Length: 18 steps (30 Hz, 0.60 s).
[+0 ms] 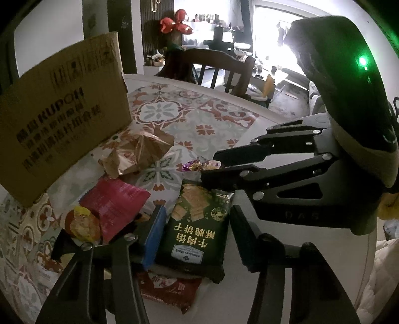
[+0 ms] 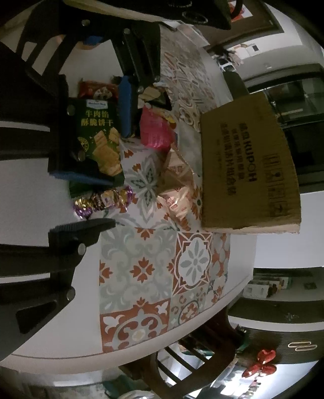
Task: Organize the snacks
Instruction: 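Grasp a green cracker packet with the left tool while the right tool grasps purple candies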
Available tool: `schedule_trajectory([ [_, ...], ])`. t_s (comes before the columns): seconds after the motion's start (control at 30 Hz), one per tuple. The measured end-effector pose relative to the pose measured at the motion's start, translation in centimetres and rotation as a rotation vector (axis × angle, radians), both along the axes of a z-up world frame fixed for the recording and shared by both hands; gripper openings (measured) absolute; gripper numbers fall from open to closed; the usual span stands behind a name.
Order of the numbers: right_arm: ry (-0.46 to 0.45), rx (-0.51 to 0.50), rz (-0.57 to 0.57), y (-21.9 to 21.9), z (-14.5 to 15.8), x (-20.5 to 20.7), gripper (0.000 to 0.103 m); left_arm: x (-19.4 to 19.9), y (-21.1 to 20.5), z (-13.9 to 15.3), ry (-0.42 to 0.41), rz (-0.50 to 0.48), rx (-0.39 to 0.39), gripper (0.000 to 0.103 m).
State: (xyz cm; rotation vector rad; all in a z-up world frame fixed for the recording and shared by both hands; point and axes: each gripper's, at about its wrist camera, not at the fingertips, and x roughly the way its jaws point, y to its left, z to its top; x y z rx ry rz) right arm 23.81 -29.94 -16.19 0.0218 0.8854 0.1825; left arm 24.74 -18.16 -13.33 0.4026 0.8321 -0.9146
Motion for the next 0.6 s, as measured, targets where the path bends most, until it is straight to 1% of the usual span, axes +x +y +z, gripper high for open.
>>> schedule_trajectory([
  [0.13,0.005,0.010,0.001,0.0,-0.2,0.1,0.019,0.1,-0.1,-0.1,0.009,0.005,-0.003,0.049],
  [0.27,-0.001,0.016,-0.015,-0.4,0.0,-0.3,0.019,0.4,-0.2,-0.2,0.026,0.026,-0.010,0.047],
  [0.4,-0.003,0.034,-0.052,-0.9,0.2,-0.8,0.019,0.2,-0.3,-0.3,0.005,0.035,-0.005,0.046],
  [0.5,-0.021,0.023,-0.074,-1.0,0.5,-1.2,0.019,0.4,-0.3,-0.3,0.011,0.052,-0.013,0.046],
  [0.6,-0.030,0.035,-0.100,-1.3,0.8,-1.7,0.019,0.2,0.0,0.0,0.013,0.077,-0.024,0.045],
])
